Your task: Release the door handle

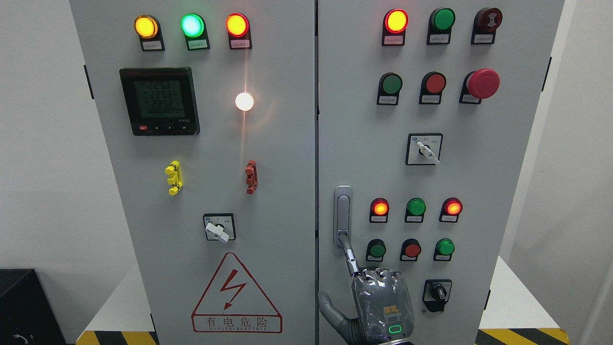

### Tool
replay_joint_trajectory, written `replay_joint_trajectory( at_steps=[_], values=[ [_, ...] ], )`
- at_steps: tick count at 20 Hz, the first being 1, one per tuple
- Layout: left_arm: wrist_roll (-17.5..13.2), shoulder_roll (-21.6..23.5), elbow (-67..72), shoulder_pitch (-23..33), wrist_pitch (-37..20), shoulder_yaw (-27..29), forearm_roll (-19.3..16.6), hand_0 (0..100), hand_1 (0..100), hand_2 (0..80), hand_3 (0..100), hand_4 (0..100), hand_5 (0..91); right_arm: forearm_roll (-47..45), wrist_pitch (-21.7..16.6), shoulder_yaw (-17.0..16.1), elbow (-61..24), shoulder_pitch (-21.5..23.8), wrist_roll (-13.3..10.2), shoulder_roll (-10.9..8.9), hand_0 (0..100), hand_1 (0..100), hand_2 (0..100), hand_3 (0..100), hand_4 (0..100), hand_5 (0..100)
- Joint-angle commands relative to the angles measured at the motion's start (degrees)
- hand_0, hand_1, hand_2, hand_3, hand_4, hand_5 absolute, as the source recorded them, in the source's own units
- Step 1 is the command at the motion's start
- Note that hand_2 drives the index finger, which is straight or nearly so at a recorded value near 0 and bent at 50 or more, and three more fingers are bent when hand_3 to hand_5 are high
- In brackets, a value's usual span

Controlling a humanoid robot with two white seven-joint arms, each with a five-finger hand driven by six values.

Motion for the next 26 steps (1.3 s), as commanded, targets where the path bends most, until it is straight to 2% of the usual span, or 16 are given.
replay_joint_trajectory(
  at_steps=[1,26],
  values=[
    [0.04,0.00,1.67,-1.49,0.01,0.00,0.08,12,56,0.0,0,0,0.0,-0.06,0.02,0.04,0.18,0.08,0.05,0.06,30,25,3,100,100,100],
    [0.04,0.00,1.67,-1.49,0.01,0.00,-0.01,12,56,0.0,0,0,0.0,-0.15,0.02,-0.05,-0.25,1.31,0.05,-0.02,30,25,4,100,100,100]
  ],
)
